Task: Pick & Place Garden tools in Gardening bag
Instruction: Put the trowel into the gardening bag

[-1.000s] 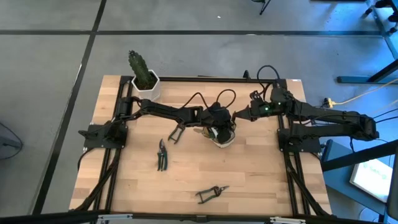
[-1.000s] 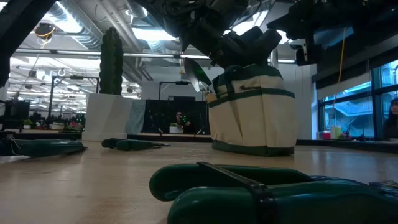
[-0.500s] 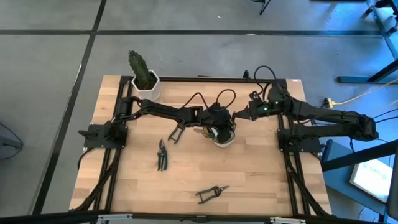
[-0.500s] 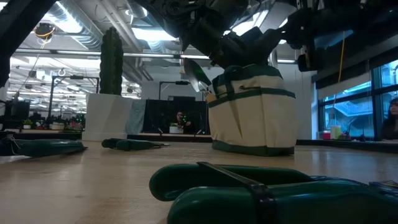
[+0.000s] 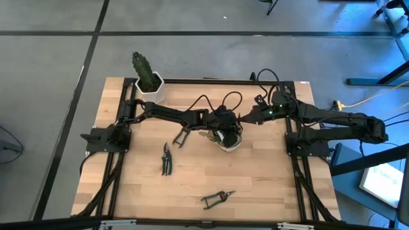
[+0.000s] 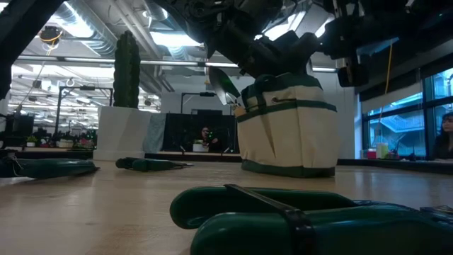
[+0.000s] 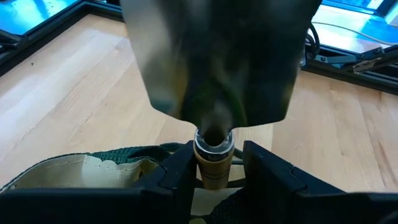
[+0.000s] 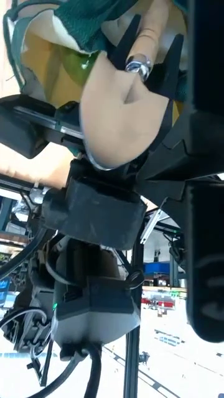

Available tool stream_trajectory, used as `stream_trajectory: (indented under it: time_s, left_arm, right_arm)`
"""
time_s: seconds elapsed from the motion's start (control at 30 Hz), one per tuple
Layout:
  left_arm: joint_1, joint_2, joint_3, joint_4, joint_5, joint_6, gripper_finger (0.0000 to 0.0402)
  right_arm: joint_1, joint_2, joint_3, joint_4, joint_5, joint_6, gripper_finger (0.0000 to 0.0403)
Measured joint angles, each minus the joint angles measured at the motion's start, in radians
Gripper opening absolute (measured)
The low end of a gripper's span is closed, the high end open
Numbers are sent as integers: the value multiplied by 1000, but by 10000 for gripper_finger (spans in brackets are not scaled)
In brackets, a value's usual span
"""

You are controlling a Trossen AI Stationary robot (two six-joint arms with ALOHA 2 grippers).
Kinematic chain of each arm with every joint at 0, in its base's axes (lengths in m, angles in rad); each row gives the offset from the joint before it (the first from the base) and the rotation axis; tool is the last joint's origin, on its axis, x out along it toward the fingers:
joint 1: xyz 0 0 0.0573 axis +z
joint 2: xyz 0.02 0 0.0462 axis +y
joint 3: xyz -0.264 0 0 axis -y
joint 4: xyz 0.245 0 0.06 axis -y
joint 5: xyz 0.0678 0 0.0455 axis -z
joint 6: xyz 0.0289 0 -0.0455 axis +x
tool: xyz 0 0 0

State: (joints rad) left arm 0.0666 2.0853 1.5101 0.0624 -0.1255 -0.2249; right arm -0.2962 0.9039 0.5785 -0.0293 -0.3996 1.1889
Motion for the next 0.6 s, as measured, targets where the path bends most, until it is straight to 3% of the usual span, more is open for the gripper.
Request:
stream_trajectory:
  time_s: [0.27,0.43,0.6]
  left_arm:
    - [0,-1,0,-15,16,18,145]
    - [-1,-1,0,-18,16,19,138]
    - [-3,-1,0,-21,16,19,133]
  right_arm:
    - [-33,-38,0,105,7,45,0]
    - [-89,-42,0,19,7,59,0]
    - [-108,-35,0,54,6,60,0]
